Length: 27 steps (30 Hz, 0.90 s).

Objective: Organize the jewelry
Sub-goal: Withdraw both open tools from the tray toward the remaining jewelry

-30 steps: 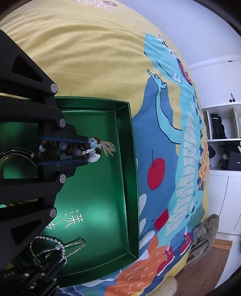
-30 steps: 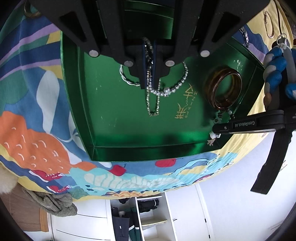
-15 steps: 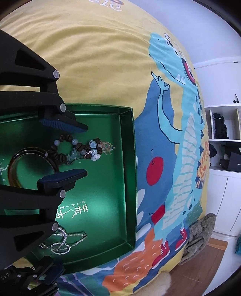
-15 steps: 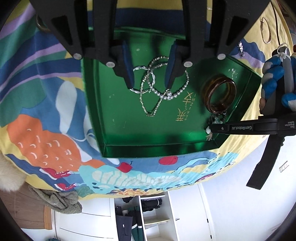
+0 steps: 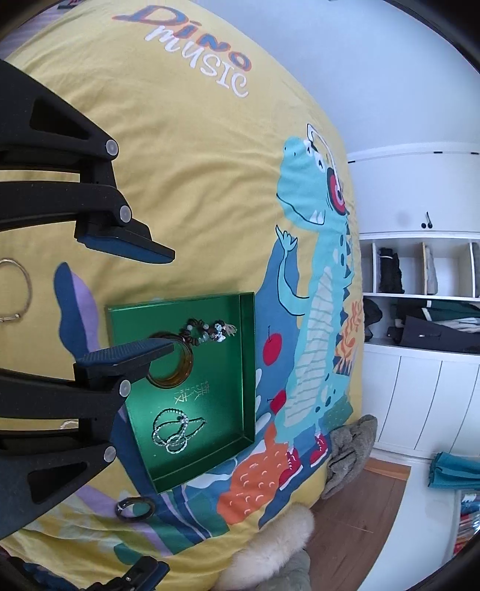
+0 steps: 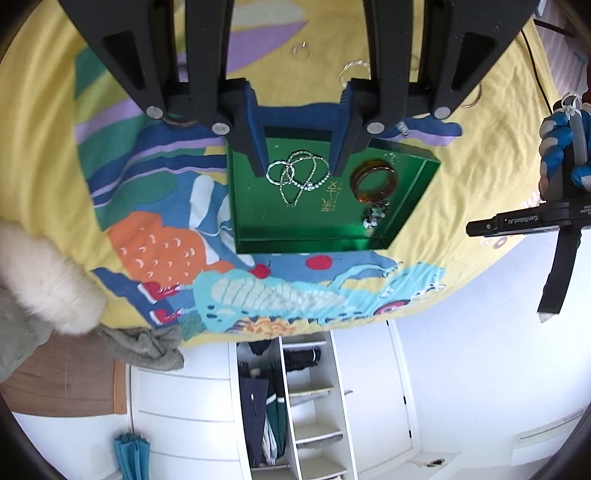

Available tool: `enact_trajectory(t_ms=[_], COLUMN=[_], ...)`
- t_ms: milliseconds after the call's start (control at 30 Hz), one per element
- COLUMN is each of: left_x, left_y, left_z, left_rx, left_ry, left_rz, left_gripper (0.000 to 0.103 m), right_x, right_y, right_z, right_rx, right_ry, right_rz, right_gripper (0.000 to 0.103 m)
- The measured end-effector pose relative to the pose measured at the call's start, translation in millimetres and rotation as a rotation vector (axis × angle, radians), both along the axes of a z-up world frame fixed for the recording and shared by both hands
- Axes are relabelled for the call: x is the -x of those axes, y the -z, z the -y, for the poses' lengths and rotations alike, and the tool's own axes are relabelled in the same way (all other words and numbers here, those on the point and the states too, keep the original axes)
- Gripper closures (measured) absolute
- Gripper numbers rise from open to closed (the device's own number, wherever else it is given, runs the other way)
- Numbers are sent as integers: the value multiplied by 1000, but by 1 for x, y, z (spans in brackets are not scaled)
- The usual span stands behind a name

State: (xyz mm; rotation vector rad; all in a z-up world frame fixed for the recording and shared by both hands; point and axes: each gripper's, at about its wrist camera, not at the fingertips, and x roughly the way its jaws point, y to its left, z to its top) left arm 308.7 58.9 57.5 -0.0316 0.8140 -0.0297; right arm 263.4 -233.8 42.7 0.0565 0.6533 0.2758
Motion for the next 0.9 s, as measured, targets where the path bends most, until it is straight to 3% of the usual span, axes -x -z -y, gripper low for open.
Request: enact_trajectory(t_ms=[467,700,900], left_x=[150,192,198], left_y=[-42,-48,-28], left_z=[-18,-11,-1], left_rx=[19,24,37], left_ry=[12,34,47], left_rz=[101,135,112], left_gripper=[61,61,61], right_x=[155,203,216], right_y=[-83,-97,-88], right_z=[24,27,29], right_rx=[24,14,8], right_ry=[-8,-10,-12], right_rz=[166,210,206], right_gripper=[70,70,70])
